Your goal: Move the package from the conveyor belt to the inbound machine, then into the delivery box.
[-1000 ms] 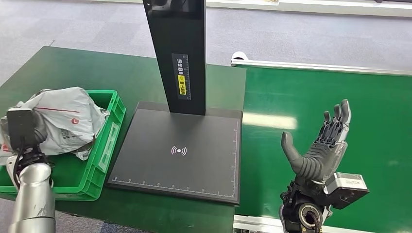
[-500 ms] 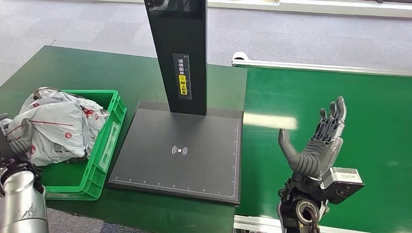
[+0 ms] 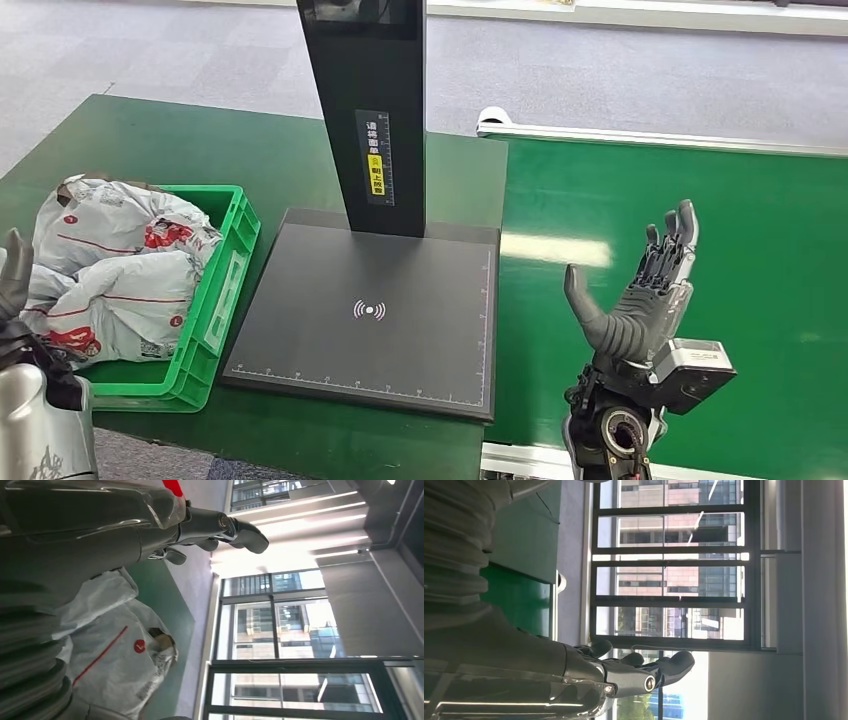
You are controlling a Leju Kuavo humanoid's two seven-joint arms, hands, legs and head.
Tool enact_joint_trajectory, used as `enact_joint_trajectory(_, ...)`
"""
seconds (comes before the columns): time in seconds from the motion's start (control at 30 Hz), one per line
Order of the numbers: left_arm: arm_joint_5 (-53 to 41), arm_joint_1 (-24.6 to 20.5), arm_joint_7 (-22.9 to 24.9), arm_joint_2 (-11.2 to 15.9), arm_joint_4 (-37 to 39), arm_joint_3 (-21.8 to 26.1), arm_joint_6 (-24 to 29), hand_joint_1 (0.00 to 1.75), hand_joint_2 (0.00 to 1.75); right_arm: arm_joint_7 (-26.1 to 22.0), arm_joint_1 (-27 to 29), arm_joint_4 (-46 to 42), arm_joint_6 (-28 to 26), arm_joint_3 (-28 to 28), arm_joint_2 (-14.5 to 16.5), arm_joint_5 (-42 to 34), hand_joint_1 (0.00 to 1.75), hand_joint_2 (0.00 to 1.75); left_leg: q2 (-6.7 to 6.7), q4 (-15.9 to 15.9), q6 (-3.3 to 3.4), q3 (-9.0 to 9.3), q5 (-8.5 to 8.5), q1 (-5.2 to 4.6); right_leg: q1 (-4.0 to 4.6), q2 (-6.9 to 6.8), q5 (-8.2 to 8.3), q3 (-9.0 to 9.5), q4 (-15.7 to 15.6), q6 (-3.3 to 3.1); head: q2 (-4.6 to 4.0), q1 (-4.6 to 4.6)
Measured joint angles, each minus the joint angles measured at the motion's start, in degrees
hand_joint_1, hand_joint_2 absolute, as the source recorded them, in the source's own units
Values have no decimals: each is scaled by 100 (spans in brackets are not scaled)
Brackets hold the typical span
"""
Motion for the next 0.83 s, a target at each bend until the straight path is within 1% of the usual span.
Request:
enact_joint_trajectory(0.1,37,36,-42,-38,-158,-35,-3,0,175,0,-8,37,-2,4,-1,-1,0,175,0,0,0,1,0,0,0,0,0,0,0,0,0,0)
enact_joint_trajectory(0.23,133,94,-222,-109,-409,-125,40,0,175,0,-41,84,-26,6,-2,-16,0,175,0,0,0,1,0,1,1,0,0,0,0,0,-2,0)
enact_joint_trajectory(0.3,171,170,-300,-201,-628,-259,46,0,175,0,-73,113,-46,11,-2,-19,0,175,-1,0,0,1,0,0,0,0,0,0,0,0,-2,1)
enact_joint_trajectory(0.37,84,339,-433,-347,-890,-516,92,0,175,1,-101,143,-58,29,0,-19,0,175,0,0,1,1,-1,-3,-3,0,0,0,-1,0,-1,1)
enact_joint_trajectory(0.47,-192,781,-615,-606,-1247,-1213,265,0,175,52,-113,187,-24,79,7,24,0,175,0,0,5,0,-6,-13,-13,0,-1,0,-3,2,0,1)
enact_joint_trajectory(0.57,-193,1345,-540,-813,-1285,-2112,334,0,175,215,-83,254,81,166,7,187,0,175,2,0,9,1,-13,-18,-18,0,-3,-1,-6,6,-1,-1)
enact_joint_trajectory(0.63,-107,1698,-595,-938,-1075,-2663,475,0,175,313,-15,346,136,235,7,311,0,175,2,0,9,2,-18,-18,-18,0,-6,-2,-7,9,-2,0)
enact_joint_trajectory(0.7,-4,1975,-801,-1057,-696,-3151,759,0,175,374,93,488,129,302,7,451,0,175,0,0,10,1,-19,-18,-17,0,-8,-2,-7,12,-2,-1)
enact_joint_trajectory(0.8,223,2216,-1071,-1169,-95,-3756,1249,0,175,414,280,755,-19,407,7,690,0,175,-1,0,10,-1,-20,-16,-16,0,-9,-3,-7,13,0,-1)
enact_joint_trajectory(0.83,271,2241,-1098,-1181,-3,-3846,1323,0,175,417,311,805,-53,427,7,733,0,175,-1,0,9,-1,-20,-16,-15,0,-10,-3,-7,13,0,-1)
